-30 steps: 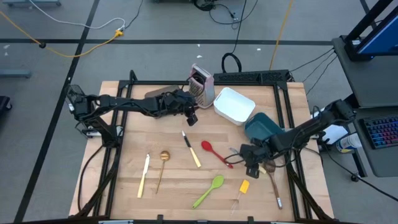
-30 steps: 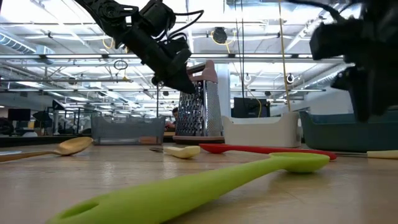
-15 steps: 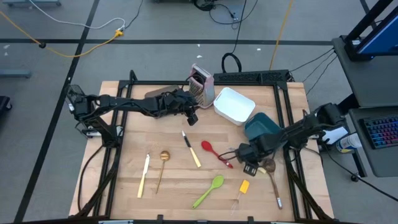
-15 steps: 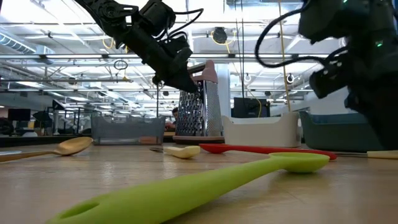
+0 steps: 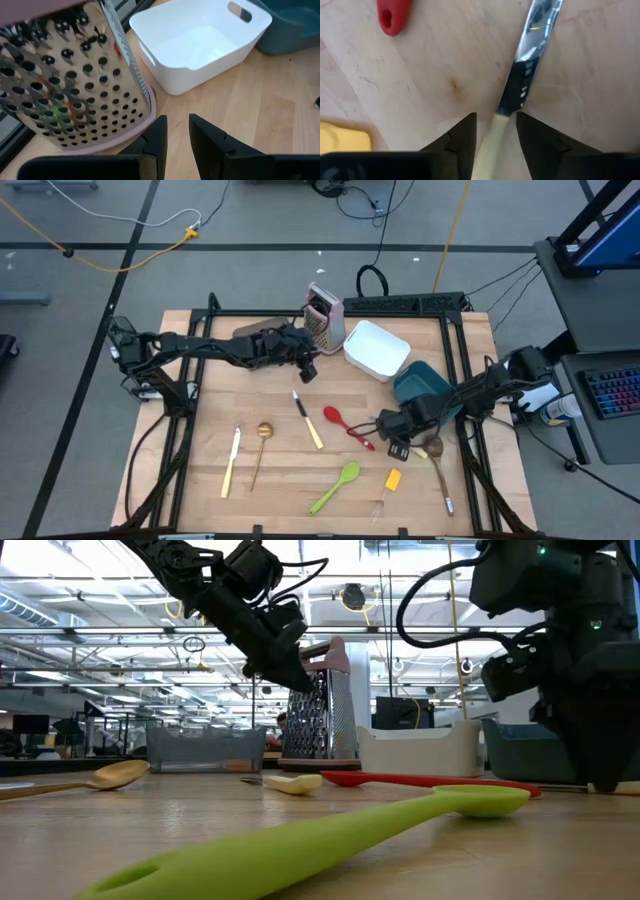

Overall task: Pick & Place Kitchen Items
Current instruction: Put the right yellow table knife into the blue bin

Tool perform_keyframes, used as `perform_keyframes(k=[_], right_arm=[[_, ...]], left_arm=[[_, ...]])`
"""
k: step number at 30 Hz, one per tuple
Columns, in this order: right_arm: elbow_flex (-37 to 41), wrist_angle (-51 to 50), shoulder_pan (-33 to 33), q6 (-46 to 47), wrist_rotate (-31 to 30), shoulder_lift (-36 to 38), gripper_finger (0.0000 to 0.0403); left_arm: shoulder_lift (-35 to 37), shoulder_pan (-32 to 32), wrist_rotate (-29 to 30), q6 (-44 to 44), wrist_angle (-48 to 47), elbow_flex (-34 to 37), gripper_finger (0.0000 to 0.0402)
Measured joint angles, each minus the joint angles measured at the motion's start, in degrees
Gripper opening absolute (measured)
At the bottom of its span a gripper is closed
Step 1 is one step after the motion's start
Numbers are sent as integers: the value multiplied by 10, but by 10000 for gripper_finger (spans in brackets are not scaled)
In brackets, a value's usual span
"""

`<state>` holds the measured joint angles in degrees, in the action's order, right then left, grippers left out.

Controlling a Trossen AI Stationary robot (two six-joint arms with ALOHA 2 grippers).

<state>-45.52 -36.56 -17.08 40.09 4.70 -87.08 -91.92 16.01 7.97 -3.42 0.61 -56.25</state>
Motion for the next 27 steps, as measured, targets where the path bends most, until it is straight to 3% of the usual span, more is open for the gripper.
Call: perform_keyframes(k=[7,12,20,27], right_arm=[[35,-2,2,29,18,0,117],[39,-3,3,-16,21,-1,111],[40,21,13,-35,2,0,21],[39,29,28,-36,3,16,31]], left_arm=[[0,0,0,0,-25,0,86],[0,0,0,-8,-26,0,86],[0,0,0,-16,-26,0,86],[0,0,0,-16,-26,0,86]])
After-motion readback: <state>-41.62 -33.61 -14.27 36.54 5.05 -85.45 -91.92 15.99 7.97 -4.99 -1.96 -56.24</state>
